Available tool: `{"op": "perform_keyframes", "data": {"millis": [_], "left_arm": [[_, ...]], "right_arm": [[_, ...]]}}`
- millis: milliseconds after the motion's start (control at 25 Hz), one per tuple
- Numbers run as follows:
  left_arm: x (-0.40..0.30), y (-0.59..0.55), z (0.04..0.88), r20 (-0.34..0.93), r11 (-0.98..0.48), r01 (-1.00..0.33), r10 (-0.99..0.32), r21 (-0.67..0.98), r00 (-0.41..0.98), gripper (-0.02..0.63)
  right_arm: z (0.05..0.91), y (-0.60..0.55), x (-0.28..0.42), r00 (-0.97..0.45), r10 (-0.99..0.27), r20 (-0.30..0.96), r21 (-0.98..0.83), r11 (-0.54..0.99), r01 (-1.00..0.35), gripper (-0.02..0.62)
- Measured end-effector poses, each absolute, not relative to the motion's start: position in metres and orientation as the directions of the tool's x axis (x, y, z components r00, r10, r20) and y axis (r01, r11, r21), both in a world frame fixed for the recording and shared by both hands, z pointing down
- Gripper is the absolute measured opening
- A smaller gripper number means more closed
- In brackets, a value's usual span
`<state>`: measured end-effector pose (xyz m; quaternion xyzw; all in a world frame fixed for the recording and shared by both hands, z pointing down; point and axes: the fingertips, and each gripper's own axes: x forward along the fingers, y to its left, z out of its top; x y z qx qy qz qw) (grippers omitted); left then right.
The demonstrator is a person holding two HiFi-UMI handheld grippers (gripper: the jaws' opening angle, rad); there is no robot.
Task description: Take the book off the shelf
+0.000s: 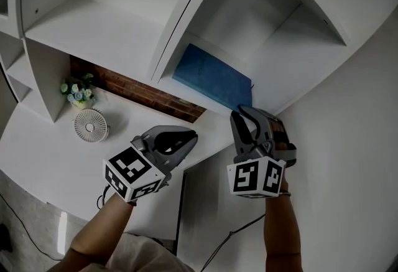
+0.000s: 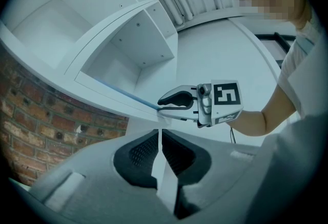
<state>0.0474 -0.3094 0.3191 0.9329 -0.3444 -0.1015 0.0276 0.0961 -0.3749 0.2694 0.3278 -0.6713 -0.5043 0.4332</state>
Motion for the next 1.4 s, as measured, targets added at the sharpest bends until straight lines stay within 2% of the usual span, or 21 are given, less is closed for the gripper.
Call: {"op": "perform_keyframes", "data": {"millis": [520, 1400], "left_arm": [[0.053, -0.306, 0.325, -0.159, -0.771, -0.625, -0.637, 0.123, 0.755, 0.011], [0.057, -0.294, 0.324, -0.150, -0.780, -0.615, -0.626, 0.118, 0.765, 0.011]], "right_arm": [[0.273, -0.375, 0.096, -0.400, -0.876, 0.269, 0.955, 0.297, -0.008, 0.052], [0.271, -0.363, 0.096, -0.377, -0.894, 0.241, 0.963, 0.269, -0.021, 0.048]]}}
